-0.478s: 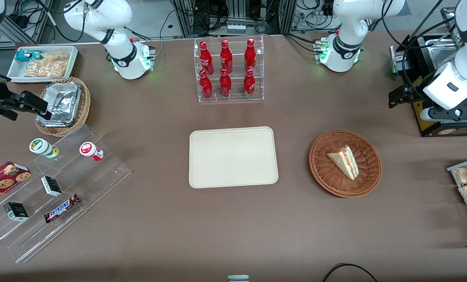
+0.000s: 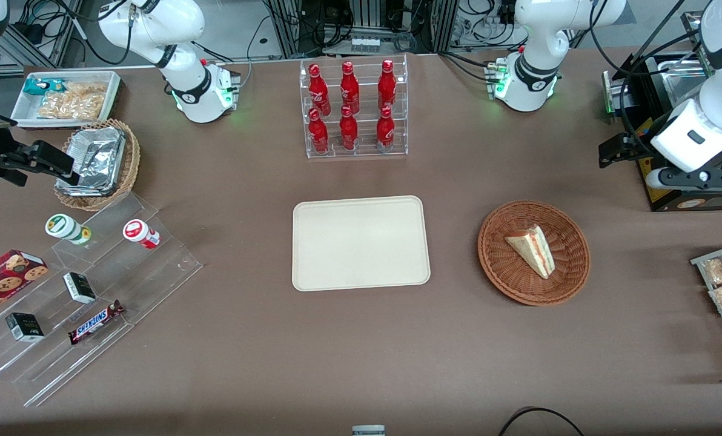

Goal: Place sandwich from basket to tray
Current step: 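Move the left gripper over the wicker basket above the sandwich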

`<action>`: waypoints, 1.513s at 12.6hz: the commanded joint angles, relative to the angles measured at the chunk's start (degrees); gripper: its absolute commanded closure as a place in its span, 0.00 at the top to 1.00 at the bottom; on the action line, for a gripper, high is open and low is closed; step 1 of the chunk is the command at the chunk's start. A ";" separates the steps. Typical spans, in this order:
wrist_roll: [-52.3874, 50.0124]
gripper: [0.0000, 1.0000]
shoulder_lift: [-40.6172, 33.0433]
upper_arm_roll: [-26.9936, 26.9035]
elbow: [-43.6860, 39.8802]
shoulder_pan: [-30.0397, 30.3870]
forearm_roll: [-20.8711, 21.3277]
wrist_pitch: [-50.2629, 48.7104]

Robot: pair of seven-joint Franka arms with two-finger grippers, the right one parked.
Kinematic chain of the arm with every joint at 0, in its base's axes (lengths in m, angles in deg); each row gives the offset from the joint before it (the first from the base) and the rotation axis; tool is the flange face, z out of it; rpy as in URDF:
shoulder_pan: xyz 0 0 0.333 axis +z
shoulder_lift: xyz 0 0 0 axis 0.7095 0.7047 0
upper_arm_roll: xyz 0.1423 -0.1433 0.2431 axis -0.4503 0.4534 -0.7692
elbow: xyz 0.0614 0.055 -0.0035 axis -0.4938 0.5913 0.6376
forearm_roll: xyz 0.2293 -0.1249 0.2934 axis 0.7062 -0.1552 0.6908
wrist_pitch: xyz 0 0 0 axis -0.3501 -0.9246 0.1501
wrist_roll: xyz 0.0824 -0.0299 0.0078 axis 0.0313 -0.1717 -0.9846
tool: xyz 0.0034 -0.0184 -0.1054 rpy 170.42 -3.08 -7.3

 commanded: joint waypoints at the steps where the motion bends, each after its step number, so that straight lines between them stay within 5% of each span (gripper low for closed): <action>1: -0.44 1.00 2.00 -0.50 1.62 -0.89 0.22 2.22; 11: -4.64 1.00 1.92 -0.23 24.29 -1.85 0.31 30.43; 19: -44.68 1.00 6.04 -0.23 27.82 -5.72 0.40 42.92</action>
